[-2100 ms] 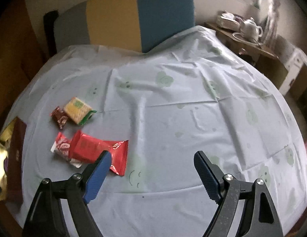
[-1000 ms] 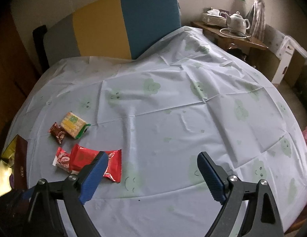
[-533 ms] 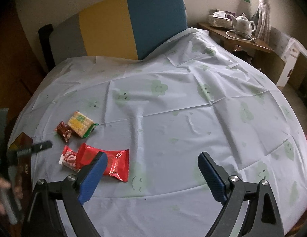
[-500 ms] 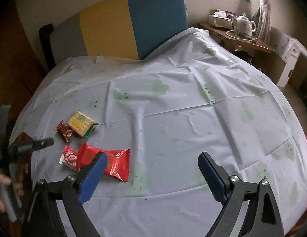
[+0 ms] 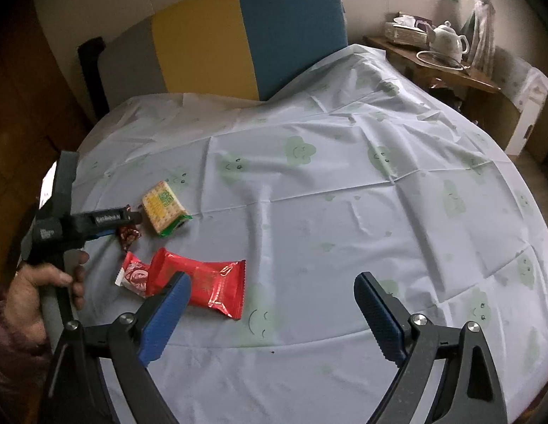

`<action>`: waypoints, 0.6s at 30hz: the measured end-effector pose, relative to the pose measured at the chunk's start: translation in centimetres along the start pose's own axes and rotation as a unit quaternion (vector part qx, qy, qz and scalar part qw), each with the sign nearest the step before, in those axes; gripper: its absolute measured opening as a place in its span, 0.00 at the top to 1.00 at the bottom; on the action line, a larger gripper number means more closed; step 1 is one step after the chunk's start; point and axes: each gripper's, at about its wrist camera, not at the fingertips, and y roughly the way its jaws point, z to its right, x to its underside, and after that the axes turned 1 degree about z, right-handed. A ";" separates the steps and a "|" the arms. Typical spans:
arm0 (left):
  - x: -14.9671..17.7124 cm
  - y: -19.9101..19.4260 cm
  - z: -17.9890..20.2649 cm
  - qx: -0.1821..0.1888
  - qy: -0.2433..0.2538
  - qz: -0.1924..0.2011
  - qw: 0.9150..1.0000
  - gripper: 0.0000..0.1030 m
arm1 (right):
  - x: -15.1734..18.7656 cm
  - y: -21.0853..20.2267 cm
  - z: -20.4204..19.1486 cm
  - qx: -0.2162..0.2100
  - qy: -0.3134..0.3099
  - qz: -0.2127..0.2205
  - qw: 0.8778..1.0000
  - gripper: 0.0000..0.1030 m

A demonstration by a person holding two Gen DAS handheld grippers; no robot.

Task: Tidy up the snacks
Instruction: 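Grasp the small red wrapped candy with the left tool, then hold the red candy in the left tool while the right tool grasps the red bar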

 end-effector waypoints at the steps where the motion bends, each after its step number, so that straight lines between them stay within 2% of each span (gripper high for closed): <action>1: 0.5 -0.4 -0.2 0.002 0.007 0.001 1.000 0.79 | 0.0 0.0 0.0 0.000 0.000 0.000 1.000 0.09; 8: 4.8 -3.8 -1.0 0.001 0.044 0.012 0.999 0.79 | 0.1 0.1 0.0 0.009 -0.003 -0.002 1.000 0.09; 17: 14.0 -7.7 -0.2 0.015 0.089 0.022 0.996 0.78 | 0.5 0.9 0.3 0.032 -0.008 -0.019 0.999 0.09; 18: 14.6 -7.9 -0.1 0.015 0.091 0.035 0.995 0.78 | 0.6 1.0 0.4 0.033 -0.009 -0.020 0.999 0.09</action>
